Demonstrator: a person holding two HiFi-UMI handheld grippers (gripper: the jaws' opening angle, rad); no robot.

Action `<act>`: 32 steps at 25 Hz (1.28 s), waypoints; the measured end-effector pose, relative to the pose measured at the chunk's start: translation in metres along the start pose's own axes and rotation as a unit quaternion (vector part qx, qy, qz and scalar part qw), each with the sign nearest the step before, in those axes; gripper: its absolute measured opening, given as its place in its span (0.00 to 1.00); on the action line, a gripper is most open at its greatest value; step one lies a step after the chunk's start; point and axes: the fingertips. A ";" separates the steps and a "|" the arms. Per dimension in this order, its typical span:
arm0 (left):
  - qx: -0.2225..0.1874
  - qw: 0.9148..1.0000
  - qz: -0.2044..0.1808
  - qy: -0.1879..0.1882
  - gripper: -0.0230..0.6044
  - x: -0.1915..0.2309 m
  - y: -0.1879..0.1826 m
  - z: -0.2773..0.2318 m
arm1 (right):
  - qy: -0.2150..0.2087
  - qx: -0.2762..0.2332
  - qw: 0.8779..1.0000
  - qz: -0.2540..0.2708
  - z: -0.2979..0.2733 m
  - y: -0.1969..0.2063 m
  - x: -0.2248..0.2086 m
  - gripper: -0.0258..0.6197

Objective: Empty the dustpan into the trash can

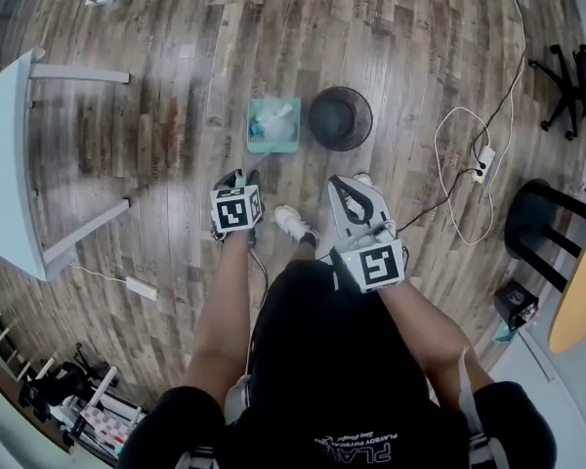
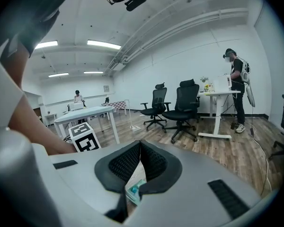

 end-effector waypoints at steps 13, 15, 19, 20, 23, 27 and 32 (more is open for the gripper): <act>-0.006 0.998 -0.048 -0.051 0.19 0.001 0.009 0.006 | -0.005 0.035 0.999 0.009 0.007 0.023 0.004 0.08; -0.011 0.997 -0.046 -0.054 0.19 0.001 0.017 0.009 | -0.005 0.036 0.999 0.011 0.010 0.024 0.008 0.08; -0.022 0.997 -0.052 -0.057 0.19 -0.001 0.027 0.022 | -0.005 0.038 0.999 0.012 0.014 0.023 0.014 0.08; -0.025 0.996 -0.056 -0.059 0.19 0.000 0.029 0.025 | -0.005 0.038 0.999 0.013 0.014 0.022 0.016 0.08; -0.030 0.996 -0.061 -0.061 0.19 0.002 0.036 0.034 | -0.007 0.034 0.999 0.017 0.016 0.020 0.025 0.08; -0.037 0.995 -0.070 -0.063 0.19 0.004 0.047 0.048 | -0.008 0.030 0.999 0.020 0.020 0.017 0.037 0.08; -0.050 0.994 -0.080 -0.062 0.19 0.003 0.057 0.068 | -0.001 0.020 0.999 0.026 0.027 0.010 0.047 0.08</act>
Point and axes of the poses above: the fingertips, and each gripper's own axes: z backward along the fingers, x to its left, y out of its underside, and after that the axes turned 5 degrees about -y, right-handed
